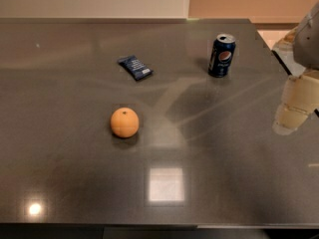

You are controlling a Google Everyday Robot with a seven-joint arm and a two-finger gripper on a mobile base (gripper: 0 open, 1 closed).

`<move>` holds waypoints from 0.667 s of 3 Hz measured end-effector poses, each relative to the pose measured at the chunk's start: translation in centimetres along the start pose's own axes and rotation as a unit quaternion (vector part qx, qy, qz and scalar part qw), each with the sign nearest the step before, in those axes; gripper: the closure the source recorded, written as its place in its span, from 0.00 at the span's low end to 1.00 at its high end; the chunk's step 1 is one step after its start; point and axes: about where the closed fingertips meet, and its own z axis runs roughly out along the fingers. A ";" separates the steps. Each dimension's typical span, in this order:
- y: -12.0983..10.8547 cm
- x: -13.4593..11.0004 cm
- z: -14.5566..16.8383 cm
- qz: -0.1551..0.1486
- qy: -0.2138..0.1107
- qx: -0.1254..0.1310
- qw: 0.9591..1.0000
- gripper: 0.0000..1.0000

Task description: Move pepsi can near rxbar blueberry

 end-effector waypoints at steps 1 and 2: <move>0.0 0.0 0.0 0.000 0.000 0.001 1.000 0.00; -2.4 -0.7 0.2 0.015 -0.022 0.008 1.000 0.00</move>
Offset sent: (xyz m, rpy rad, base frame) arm 0.0600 -0.0007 0.0095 0.1138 -0.0363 -0.0524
